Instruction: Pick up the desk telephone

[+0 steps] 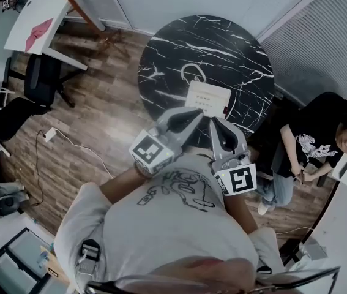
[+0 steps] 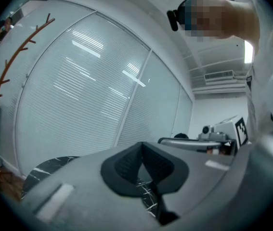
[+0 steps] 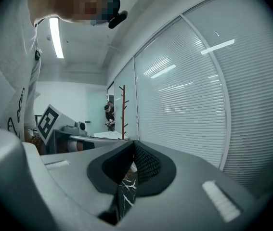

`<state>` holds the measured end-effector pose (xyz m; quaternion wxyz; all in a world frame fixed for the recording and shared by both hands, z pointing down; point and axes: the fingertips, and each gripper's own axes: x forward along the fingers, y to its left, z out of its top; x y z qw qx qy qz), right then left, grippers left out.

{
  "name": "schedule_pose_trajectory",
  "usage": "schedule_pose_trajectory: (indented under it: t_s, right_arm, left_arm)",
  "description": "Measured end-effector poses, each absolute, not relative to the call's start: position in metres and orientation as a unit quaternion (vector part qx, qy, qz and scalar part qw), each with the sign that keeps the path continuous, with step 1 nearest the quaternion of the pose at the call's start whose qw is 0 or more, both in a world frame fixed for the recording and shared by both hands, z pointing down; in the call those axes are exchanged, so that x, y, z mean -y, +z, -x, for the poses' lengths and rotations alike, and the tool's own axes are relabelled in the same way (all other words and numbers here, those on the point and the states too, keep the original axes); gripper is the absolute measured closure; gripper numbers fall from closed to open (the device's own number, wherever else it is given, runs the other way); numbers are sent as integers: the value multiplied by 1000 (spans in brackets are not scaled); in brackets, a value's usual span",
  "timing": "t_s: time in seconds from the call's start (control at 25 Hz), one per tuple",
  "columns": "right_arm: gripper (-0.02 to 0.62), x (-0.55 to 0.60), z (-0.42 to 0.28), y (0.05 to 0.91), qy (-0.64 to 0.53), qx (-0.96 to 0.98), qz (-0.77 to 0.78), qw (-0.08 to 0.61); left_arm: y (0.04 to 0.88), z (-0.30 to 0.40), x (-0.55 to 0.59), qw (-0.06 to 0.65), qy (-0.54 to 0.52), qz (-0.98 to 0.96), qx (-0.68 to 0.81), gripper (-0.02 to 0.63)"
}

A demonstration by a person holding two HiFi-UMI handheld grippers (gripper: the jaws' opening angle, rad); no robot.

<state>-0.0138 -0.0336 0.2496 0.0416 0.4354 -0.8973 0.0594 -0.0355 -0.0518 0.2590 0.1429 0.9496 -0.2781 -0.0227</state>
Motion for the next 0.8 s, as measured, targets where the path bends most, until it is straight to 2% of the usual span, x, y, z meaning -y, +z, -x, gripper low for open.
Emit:
schedule_pose_trajectory:
  t_s: [0.44,0.8]
  right_arm:
    - [589,71,-7,268,79,884,-458,47]
    - [589,75,-19,290,99,886,-449,59]
  left_arm:
    - [277,18,89,173,-14,-949,264,604]
    - [299,13,95,170,6,-946,278,603]
